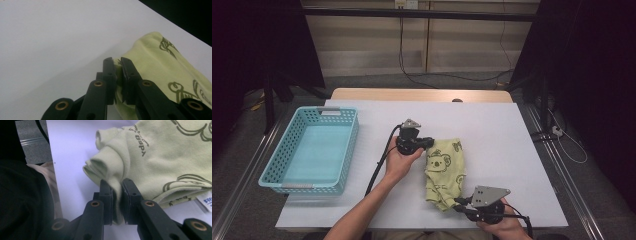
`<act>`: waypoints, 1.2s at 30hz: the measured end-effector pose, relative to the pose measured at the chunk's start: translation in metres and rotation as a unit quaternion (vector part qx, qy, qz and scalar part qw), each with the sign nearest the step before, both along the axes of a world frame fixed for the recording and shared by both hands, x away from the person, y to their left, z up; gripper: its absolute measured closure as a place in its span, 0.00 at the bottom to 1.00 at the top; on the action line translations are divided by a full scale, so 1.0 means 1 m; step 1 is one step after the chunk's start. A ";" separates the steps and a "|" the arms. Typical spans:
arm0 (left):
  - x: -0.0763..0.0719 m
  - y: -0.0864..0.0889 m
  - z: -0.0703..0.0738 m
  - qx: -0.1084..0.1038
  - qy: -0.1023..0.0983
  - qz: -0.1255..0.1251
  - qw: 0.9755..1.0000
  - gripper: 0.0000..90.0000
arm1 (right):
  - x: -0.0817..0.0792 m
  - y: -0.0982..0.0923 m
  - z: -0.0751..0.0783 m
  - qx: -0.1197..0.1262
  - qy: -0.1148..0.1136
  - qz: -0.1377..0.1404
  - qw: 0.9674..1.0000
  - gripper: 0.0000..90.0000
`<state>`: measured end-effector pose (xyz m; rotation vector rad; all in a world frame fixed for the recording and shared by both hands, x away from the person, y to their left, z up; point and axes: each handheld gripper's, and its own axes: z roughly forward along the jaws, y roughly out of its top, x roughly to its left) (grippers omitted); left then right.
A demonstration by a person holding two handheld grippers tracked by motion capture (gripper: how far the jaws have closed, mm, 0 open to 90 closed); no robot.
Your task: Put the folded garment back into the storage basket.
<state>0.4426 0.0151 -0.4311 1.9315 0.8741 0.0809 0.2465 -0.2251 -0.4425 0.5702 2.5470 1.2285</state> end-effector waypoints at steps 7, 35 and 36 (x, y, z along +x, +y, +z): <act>0.001 -0.002 0.005 -0.004 -0.003 -0.001 1.000 0.93 | 0.000 0.001 0.002 0.008 -0.004 0.000 1.000 0.89; 0.006 -0.008 0.026 -0.034 -0.020 0.003 0.999 0.93 | 0.004 0.001 0.015 0.037 -0.025 -0.008 0.999 0.89; 0.006 -0.008 0.027 -0.036 -0.015 0.001 0.999 0.93 | 0.004 0.001 0.016 0.038 -0.027 -0.008 0.999 0.89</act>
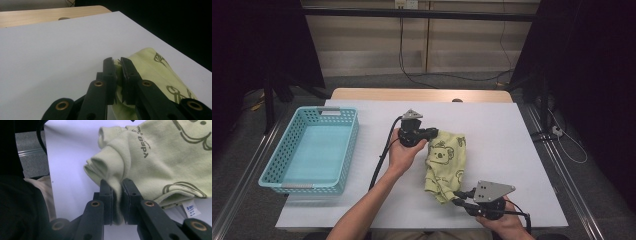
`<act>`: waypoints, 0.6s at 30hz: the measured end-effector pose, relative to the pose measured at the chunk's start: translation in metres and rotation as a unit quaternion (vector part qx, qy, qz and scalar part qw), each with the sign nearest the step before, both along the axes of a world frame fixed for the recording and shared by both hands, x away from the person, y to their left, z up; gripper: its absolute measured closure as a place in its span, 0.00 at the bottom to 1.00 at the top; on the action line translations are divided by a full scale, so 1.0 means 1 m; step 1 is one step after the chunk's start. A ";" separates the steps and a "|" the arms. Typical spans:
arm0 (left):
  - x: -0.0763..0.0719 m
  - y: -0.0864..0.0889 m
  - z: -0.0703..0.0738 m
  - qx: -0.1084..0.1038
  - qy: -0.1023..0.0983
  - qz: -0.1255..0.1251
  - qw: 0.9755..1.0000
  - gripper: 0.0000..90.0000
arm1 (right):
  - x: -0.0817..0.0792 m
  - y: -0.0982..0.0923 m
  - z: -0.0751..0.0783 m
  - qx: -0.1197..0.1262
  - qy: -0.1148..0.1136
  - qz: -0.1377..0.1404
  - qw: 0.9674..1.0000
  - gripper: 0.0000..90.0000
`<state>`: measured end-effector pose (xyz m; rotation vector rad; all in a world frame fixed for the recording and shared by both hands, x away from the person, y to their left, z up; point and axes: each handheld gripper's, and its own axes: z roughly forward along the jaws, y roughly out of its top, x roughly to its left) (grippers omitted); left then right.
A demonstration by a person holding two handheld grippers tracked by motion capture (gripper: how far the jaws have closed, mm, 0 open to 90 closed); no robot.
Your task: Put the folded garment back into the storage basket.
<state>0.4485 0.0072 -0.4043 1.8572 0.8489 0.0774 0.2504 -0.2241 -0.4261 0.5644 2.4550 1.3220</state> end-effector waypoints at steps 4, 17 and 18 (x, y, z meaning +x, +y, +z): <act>0.002 0.003 0.004 0.005 -0.003 0.006 1.000 0.93 | 0.000 -0.003 0.006 0.014 -0.006 -0.002 1.000 0.89; 0.004 0.005 0.017 -0.007 -0.014 0.008 1.000 0.93 | 0.004 0.003 0.014 0.023 -0.020 0.003 1.000 0.89; 0.004 0.005 0.017 -0.007 -0.014 0.008 1.000 0.93 | 0.004 0.003 0.014 0.025 -0.018 0.002 1.000 0.89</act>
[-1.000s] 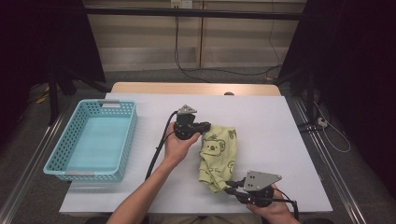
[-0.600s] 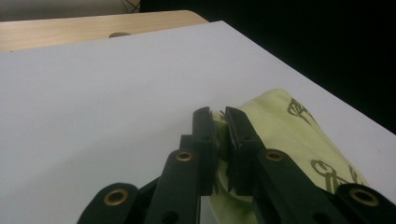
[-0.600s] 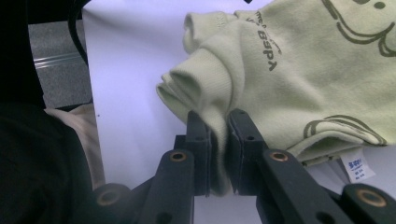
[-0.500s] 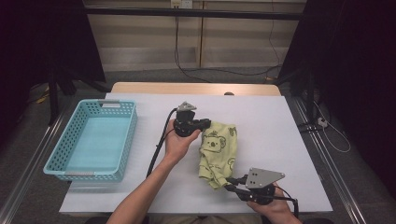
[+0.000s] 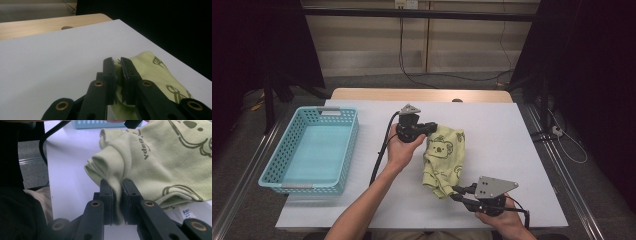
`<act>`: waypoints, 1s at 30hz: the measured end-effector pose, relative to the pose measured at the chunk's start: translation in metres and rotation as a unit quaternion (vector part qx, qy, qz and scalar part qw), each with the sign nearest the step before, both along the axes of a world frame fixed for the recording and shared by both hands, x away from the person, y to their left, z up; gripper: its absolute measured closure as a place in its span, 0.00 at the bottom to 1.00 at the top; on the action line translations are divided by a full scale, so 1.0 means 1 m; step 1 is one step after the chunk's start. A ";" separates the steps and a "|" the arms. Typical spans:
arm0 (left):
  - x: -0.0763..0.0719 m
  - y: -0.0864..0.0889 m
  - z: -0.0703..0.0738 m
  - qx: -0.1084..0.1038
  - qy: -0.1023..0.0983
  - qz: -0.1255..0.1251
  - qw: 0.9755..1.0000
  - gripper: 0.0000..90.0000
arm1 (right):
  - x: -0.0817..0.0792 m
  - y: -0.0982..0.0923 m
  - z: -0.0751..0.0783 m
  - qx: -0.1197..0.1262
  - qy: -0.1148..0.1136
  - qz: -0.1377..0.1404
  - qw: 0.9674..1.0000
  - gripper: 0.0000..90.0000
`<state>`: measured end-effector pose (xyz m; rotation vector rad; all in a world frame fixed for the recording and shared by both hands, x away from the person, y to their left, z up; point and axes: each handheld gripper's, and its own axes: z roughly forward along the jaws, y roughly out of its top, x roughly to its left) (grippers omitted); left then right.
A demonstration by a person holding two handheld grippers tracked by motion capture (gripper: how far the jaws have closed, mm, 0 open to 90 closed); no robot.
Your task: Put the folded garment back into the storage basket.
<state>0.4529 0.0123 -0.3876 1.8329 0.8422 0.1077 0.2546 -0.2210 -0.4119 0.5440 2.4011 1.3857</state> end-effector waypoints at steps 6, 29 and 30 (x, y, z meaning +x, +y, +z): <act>0.001 0.006 0.006 -0.001 -0.008 0.003 1.000 0.93 | 0.003 0.002 0.003 0.010 -0.001 0.003 1.000 0.89; 0.005 0.035 0.027 -0.002 -0.029 0.034 0.999 0.93 | 0.021 0.039 0.019 0.043 -0.014 0.028 0.999 0.89; 0.006 0.036 0.027 -0.003 -0.030 0.035 0.999 0.93 | 0.021 0.039 0.019 0.043 -0.014 0.028 0.999 0.89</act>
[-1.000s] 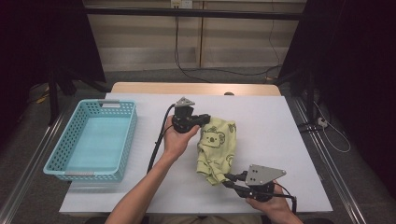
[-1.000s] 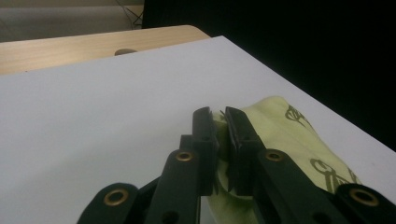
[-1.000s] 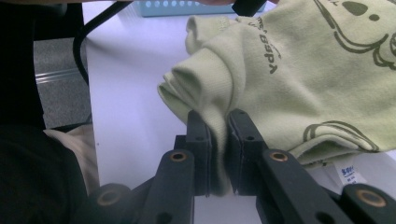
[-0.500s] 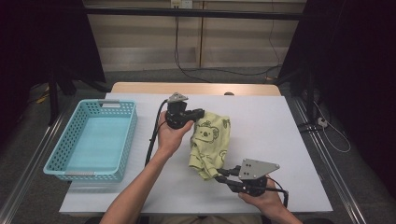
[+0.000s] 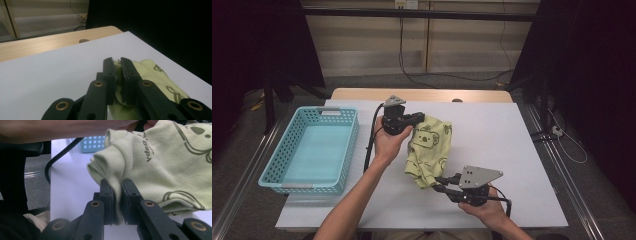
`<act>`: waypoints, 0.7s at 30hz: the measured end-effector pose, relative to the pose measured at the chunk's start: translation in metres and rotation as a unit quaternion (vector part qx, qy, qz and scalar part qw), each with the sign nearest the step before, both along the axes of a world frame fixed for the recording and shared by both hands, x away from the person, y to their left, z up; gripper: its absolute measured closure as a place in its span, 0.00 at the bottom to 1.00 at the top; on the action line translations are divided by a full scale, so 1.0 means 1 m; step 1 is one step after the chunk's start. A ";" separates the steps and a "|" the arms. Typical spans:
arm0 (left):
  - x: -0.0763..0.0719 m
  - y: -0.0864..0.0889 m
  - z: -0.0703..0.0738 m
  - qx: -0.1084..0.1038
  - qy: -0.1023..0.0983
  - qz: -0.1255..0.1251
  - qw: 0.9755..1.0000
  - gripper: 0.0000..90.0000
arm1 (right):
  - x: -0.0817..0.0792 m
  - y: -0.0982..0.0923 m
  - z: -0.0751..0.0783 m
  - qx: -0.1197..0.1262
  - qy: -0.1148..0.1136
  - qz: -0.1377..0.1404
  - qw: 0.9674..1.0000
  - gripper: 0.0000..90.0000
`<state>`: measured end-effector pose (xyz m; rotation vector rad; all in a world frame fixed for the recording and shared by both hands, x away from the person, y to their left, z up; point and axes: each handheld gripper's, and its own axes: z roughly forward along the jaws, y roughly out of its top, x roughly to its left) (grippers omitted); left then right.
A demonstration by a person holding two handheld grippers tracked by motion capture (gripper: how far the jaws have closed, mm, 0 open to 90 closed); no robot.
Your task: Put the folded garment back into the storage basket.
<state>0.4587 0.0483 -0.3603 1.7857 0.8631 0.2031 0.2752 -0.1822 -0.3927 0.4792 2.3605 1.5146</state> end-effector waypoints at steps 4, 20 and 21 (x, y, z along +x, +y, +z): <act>0.001 0.006 0.003 0.000 -0.001 0.005 1.000 0.93 | 0.004 0.006 0.003 0.002 -0.004 0.004 1.000 0.89; 0.003 0.020 0.019 0.002 -0.013 0.015 1.000 0.93 | 0.011 0.019 0.014 0.009 -0.013 0.010 1.000 0.89; 0.003 0.021 0.020 0.001 -0.013 0.018 1.000 0.93 | 0.012 0.020 0.014 0.008 -0.015 0.011 1.000 0.89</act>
